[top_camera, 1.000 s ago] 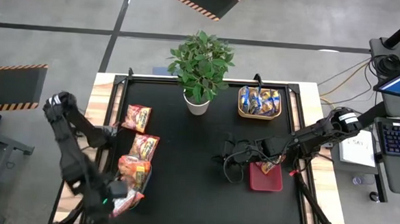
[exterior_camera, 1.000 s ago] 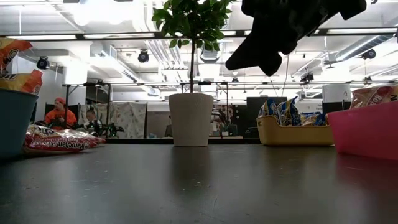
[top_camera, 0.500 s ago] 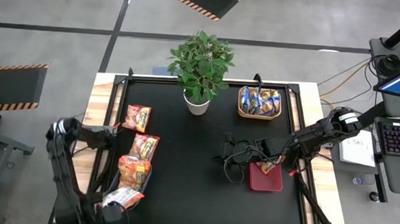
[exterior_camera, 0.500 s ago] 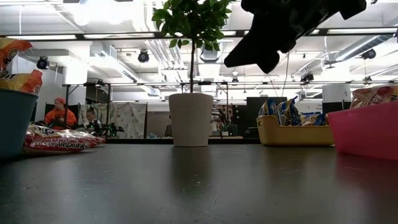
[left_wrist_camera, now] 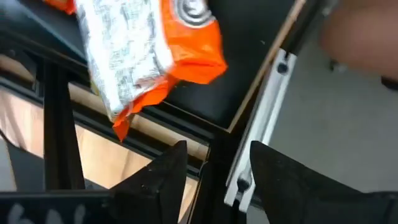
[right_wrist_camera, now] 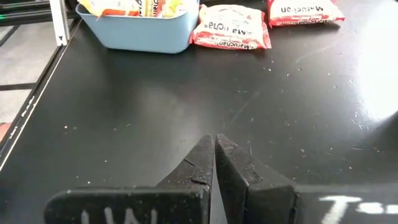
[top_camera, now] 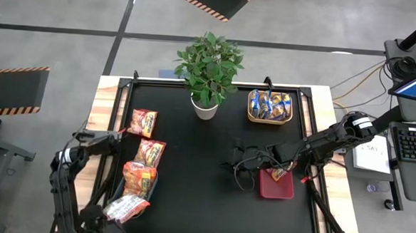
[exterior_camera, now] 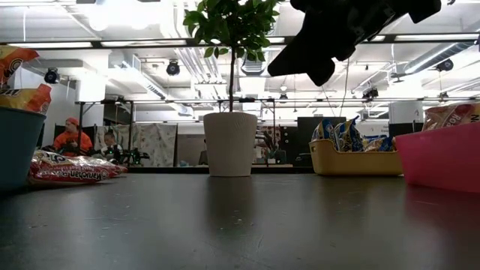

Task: Sort Maruchan noodles
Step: Put the orange noodle pack into the blue bin, then put the red noodle pack into the pink bin

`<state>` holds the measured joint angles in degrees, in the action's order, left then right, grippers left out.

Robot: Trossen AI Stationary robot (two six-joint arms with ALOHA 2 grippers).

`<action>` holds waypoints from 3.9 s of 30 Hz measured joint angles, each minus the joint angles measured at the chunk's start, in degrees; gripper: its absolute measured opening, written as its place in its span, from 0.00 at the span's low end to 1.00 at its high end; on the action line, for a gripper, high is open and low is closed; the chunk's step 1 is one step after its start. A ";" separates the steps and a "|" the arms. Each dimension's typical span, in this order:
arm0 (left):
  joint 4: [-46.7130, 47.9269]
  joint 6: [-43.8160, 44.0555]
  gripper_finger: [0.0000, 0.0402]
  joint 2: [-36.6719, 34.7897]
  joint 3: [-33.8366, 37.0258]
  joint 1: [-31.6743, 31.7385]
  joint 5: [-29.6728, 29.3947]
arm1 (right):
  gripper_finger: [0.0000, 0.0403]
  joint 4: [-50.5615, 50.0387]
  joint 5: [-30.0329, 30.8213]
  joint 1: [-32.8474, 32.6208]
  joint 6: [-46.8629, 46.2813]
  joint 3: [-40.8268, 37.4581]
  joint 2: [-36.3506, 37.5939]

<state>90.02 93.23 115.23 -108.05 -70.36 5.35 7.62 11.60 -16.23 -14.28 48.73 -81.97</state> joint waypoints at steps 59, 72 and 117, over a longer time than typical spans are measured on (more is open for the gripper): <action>-6.57 -11.85 0.01 -8.52 7.55 9.84 -15.77 | 0.02 -0.66 0.02 -0.06 -0.84 -0.04 0.00; -0.11 -12.72 0.00 -8.64 7.76 9.78 -28.44 | 0.02 -0.96 0.02 -1.08 -0.70 -0.04 0.00; 0.08 -57.09 0.00 -10.93 0.73 27.93 -60.44 | 0.02 -2.13 -0.04 -1.46 1.43 -0.23 0.00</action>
<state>90.11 36.13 104.30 -107.33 -42.43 -55.09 5.49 11.56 -17.69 -12.85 48.50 -81.97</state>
